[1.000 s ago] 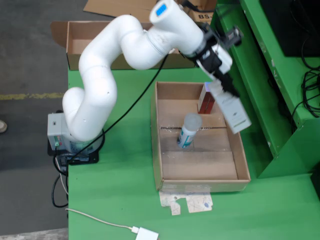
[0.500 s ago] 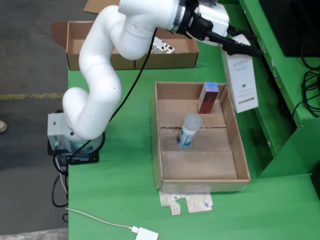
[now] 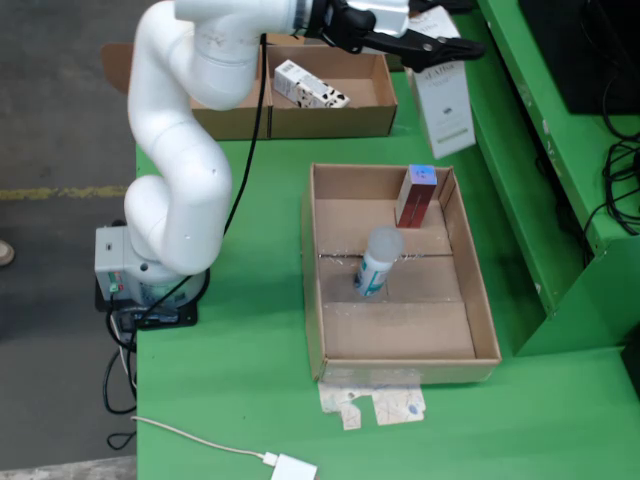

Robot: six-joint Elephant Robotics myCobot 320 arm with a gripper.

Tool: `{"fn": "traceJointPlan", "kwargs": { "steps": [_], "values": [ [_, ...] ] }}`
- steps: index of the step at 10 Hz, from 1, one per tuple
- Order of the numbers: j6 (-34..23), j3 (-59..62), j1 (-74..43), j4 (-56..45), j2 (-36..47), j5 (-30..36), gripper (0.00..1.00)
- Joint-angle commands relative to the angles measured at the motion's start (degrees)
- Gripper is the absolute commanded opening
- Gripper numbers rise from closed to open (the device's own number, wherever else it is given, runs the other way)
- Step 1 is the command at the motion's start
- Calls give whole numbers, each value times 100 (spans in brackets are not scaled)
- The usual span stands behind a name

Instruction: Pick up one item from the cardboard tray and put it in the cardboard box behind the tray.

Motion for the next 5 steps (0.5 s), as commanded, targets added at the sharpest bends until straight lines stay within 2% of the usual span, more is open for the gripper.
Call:
{"fn": "traceJointPlan", "kwargs": {
  "steps": [1, 3, 4, 5],
  "values": [
    [1183, 114, 2728, -3060, 1335, -381, 0],
    [1546, 114, 3468, -3530, 1536, -217, 0],
    [1546, 114, 3468, -3530, 1536, -217, 0],
    [1921, 114, 4218, -3998, 1649, -246, 0]
  ]
}}
